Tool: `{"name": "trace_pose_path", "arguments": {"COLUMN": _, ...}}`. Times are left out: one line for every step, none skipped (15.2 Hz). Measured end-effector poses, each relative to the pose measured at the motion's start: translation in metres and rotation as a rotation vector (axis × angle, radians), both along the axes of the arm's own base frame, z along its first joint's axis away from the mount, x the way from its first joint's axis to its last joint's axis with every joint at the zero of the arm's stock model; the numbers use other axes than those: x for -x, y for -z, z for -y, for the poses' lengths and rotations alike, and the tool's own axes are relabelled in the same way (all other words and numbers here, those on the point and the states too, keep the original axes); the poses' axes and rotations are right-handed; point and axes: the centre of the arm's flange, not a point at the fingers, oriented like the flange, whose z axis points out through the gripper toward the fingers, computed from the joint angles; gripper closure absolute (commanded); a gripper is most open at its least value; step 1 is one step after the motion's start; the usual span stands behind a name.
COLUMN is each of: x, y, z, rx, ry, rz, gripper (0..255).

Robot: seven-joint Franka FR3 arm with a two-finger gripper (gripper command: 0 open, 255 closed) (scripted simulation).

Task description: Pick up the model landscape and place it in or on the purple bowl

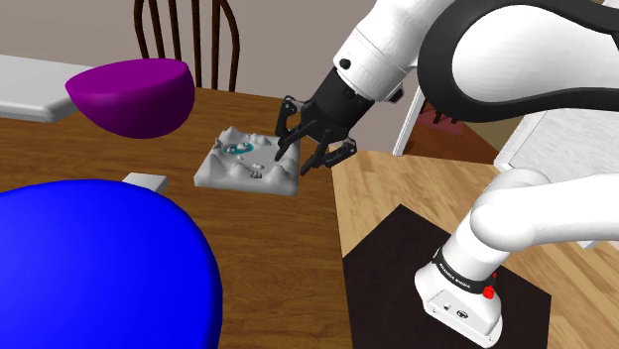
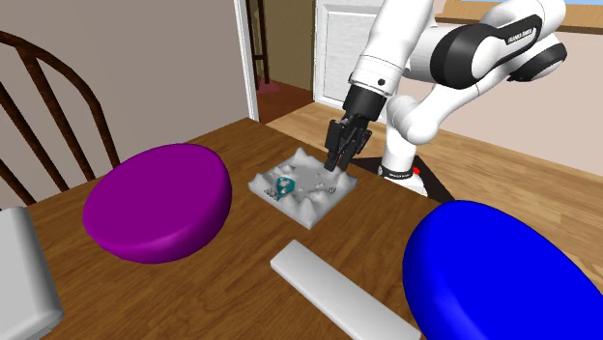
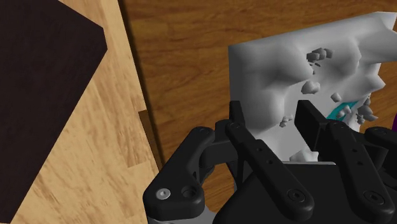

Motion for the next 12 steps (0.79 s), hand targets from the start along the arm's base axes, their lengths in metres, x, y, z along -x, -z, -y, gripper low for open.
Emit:
{"name": "trace_pose_path", "arguments": {"x": 0.0, "y": 0.0, "z": 0.0, "rx": 0.0, "ry": 0.0, "rz": 0.0, "gripper": 255}}
{"name": "trace_pose_path", "arguments": {"x": 0.0, "y": -0.002, "z": 0.0, "rx": 0.0, "ry": 0.0, "rz": 0.0, "gripper": 255}}
{"name": "trace_pose_path", "arguments": {"x": 0.0, "y": -0.006, "z": 0.0, "rx": 0.0, "ry": 0.0, "rz": -0.001, "gripper": 255}}
{"name": "trace_pose_path", "arguments": {"x": 0.0, "y": -0.011, "z": 0.0, "rx": 0.0, "ry": 0.0, "rz": -0.001, "gripper": 255}}
{"name": "trace_pose_path", "arguments": {"x": 0.0, "y": -0.016, "z": 0.0, "rx": 0.0, "ry": 0.0, "rz": -0.001, "gripper": 255}}
{"name": "trace_pose_path", "arguments": {"x": -0.001, "y": -0.021, "z": 0.001, "rx": 0.0, "ry": 0.0, "rz": -0.001, "gripper": 255}}
{"name": "trace_pose_path", "arguments": {"x": -0.001, "y": -0.026, "z": 0.0, "rx": 0.0, "ry": 0.0, "rz": -0.001, "gripper": 255}}
{"name": "trace_pose_path", "arguments": {"x": -0.001, "y": -0.031, "z": 0.0, "rx": 0.0, "ry": 0.0, "rz": -0.001, "gripper": 255}}
{"name": "trace_pose_path", "arguments": {"x": -0.002, "y": -0.036, "z": 0.0, "rx": 0.0, "ry": 0.0, "rz": -0.001, "gripper": 255}}
{"name": "trace_pose_path", "arguments": {"x": -0.001, "y": -0.041, "z": 0.001, "rx": 0.0, "ry": 0.0, "rz": -0.001, "gripper": 255}}
{"name": "trace_pose_path", "arguments": {"x": -0.001, "y": -0.046, "z": 0.0, "rx": 0.0, "ry": 0.0, "rz": -0.001, "gripper": 255}}
{"name": "trace_pose_path", "arguments": {"x": 0.0, "y": -0.052, "z": 0.0, "rx": 0.0, "ry": 0.0, "rz": -0.001, "gripper": 255}}
